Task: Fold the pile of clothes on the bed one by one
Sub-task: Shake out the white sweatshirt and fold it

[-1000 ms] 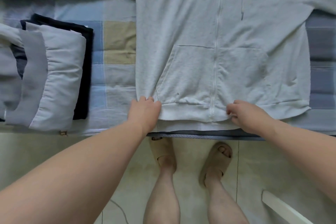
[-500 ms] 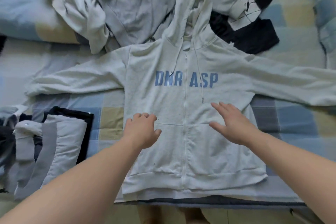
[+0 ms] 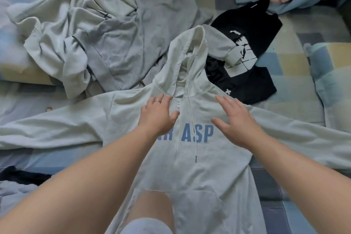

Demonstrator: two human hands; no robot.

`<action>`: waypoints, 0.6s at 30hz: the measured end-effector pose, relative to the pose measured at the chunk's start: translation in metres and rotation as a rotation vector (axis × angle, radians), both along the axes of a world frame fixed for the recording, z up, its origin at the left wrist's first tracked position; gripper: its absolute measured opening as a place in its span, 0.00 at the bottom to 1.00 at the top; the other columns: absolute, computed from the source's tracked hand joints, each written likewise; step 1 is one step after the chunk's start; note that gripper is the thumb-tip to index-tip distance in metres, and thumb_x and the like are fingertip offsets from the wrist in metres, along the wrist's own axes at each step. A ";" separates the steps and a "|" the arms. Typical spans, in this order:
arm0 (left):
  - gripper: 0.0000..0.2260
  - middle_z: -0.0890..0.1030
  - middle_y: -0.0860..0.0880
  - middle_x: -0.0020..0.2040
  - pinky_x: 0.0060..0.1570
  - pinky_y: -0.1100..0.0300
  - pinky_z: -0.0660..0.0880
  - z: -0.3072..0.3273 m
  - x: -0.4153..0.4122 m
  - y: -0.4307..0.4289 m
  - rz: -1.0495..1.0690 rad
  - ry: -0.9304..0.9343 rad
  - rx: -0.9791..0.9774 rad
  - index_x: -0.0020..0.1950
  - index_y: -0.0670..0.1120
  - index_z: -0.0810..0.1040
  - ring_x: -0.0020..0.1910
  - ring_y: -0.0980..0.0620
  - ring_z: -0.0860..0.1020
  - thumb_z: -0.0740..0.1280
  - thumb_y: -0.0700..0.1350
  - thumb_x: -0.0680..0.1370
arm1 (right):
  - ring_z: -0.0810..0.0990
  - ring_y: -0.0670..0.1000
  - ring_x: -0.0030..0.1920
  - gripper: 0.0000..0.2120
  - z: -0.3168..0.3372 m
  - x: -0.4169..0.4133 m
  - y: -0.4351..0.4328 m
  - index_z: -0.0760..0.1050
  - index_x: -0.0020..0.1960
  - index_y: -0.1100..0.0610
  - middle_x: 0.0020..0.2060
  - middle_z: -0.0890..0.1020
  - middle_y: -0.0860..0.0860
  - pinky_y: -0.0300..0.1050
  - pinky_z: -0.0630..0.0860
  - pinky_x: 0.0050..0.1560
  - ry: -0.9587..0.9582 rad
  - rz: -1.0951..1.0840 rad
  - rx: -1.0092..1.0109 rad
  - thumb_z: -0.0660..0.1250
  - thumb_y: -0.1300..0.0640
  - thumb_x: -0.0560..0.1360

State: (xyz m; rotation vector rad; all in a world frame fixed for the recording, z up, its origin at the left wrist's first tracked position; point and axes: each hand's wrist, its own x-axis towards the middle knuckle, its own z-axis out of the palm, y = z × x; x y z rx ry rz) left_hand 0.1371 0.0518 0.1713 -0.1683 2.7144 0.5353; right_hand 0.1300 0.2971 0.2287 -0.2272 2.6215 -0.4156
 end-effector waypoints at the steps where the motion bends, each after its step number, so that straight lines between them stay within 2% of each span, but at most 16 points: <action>1: 0.29 0.59 0.48 0.81 0.74 0.45 0.59 -0.020 -0.026 -0.003 -0.011 0.006 0.017 0.80 0.54 0.59 0.79 0.44 0.56 0.59 0.61 0.81 | 0.47 0.51 0.81 0.34 -0.015 -0.022 -0.004 0.48 0.81 0.41 0.81 0.51 0.44 0.56 0.51 0.79 0.013 -0.012 0.013 0.61 0.40 0.80; 4: 0.30 0.59 0.47 0.81 0.74 0.44 0.59 -0.075 -0.104 -0.016 -0.057 0.038 0.043 0.80 0.53 0.59 0.79 0.44 0.56 0.61 0.60 0.81 | 0.49 0.49 0.80 0.34 -0.064 -0.089 -0.024 0.49 0.81 0.40 0.81 0.53 0.42 0.57 0.54 0.79 0.010 -0.081 -0.017 0.61 0.41 0.81; 8: 0.29 0.60 0.48 0.79 0.73 0.45 0.62 -0.121 -0.176 -0.024 -0.103 0.142 0.074 0.77 0.52 0.62 0.77 0.43 0.59 0.65 0.57 0.79 | 0.58 0.49 0.78 0.33 -0.122 -0.156 -0.043 0.52 0.81 0.43 0.80 0.59 0.43 0.54 0.60 0.77 -0.001 -0.216 -0.111 0.64 0.45 0.81; 11: 0.29 0.58 0.48 0.80 0.70 0.45 0.63 -0.138 -0.210 -0.024 -0.137 0.191 0.076 0.77 0.52 0.62 0.76 0.42 0.59 0.67 0.57 0.78 | 0.61 0.51 0.77 0.33 -0.147 -0.188 -0.046 0.53 0.81 0.42 0.79 0.60 0.44 0.51 0.63 0.74 -0.004 -0.330 -0.136 0.64 0.47 0.81; 14: 0.32 0.53 0.48 0.82 0.72 0.44 0.60 -0.143 -0.244 -0.021 -0.122 0.226 0.050 0.78 0.52 0.60 0.77 0.40 0.58 0.67 0.58 0.78 | 0.63 0.52 0.76 0.33 -0.160 -0.220 -0.049 0.53 0.81 0.44 0.78 0.62 0.46 0.48 0.64 0.70 0.014 -0.348 -0.116 0.64 0.48 0.81; 18: 0.33 0.51 0.48 0.82 0.74 0.43 0.57 -0.153 -0.289 -0.012 -0.079 0.313 0.007 0.78 0.52 0.59 0.79 0.40 0.55 0.67 0.61 0.78 | 0.61 0.53 0.77 0.35 -0.176 -0.265 -0.055 0.52 0.81 0.44 0.78 0.62 0.46 0.51 0.63 0.74 0.023 -0.345 -0.131 0.65 0.46 0.80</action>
